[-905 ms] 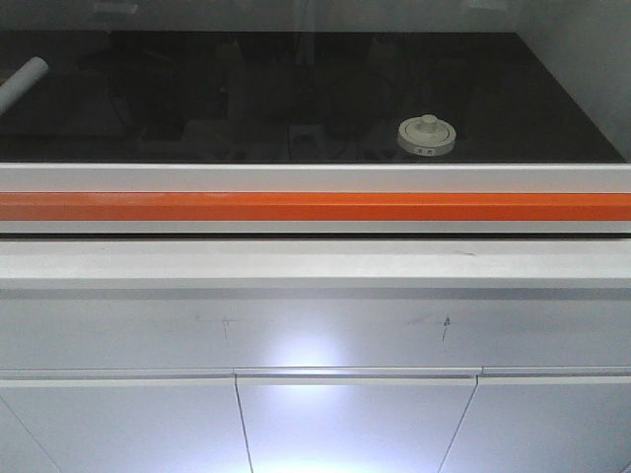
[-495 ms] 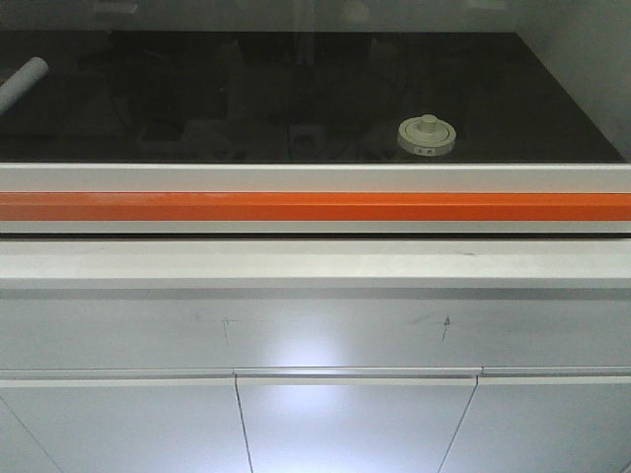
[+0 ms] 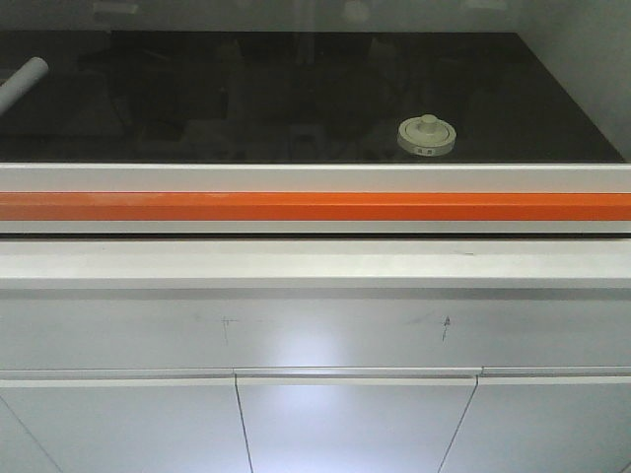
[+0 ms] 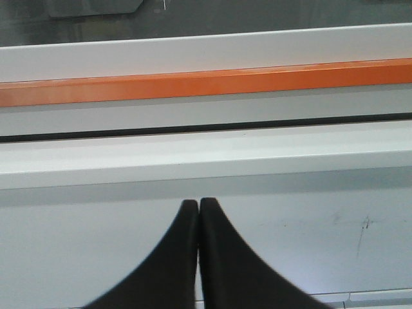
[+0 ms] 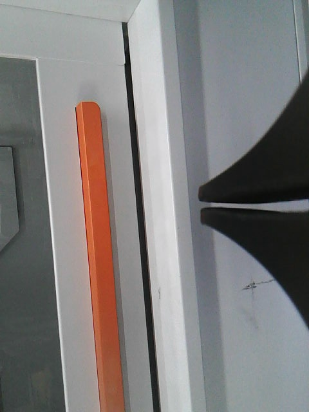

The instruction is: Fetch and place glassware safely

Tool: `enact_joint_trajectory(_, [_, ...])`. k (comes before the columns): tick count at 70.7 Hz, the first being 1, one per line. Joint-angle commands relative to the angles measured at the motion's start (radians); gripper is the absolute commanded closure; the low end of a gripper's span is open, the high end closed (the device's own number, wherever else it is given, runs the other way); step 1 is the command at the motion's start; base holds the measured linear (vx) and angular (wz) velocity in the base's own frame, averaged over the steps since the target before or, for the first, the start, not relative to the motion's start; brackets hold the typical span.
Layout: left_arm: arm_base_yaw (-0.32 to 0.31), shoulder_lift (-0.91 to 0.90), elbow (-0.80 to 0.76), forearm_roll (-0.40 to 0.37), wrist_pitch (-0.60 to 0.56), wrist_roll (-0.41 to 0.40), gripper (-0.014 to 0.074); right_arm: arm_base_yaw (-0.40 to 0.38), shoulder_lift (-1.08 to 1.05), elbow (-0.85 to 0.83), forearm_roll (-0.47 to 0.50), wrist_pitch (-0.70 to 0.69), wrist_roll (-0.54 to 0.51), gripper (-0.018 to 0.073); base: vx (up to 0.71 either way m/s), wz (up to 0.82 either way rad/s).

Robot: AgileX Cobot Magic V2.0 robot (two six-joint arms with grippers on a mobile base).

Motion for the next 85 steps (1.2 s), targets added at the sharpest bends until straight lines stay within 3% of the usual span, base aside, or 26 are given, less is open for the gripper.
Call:
enact_joint_trajectory(1, [0.003,-0.012,0.027,-0.008,-0.069,-0.007,0.0603,-0.005,-0.013,0.018,-0.002,-0.075,0.001,0.0563,0.00,0.00])
enact_joint_trajectory(43, [0.003,-0.012,0.027,-0.008,-0.110,-0.007,0.0603,-0.005,-0.013,0.018,-0.037,-0.136,-0.003,0.0563,0.00,0.00])
enact_joint_trajectory(50, [0.003,-0.012,0.025,-0.009,-0.205,-0.011,0.0603,-0.005,-0.013,0.018,-0.037,-0.210,-0.003,0.0563,0.00,0.00])
enact_joint_trajectory(60, [0.003,-0.012,-0.009,-0.009,-0.372,-0.089,0.0603,-0.005,-0.013,-0.005,-0.037,-0.352,-0.003,0.0563,0.00,0.00])
enact_joint_trajectory(68, [0.003,-0.010,-0.086,-0.008,-0.427,-0.111,0.0603,-0.005,-0.013,-0.086,-0.036,-0.351,-0.003,0.0563,0.00,0.00])
enact_joint_trajectory(85, [0.003,0.114,-0.435,-0.006,-0.297,-0.098,0.0603,-0.005,0.083,-0.414,-0.036,-0.237,-0.003,0.0563,0.00,0.00])
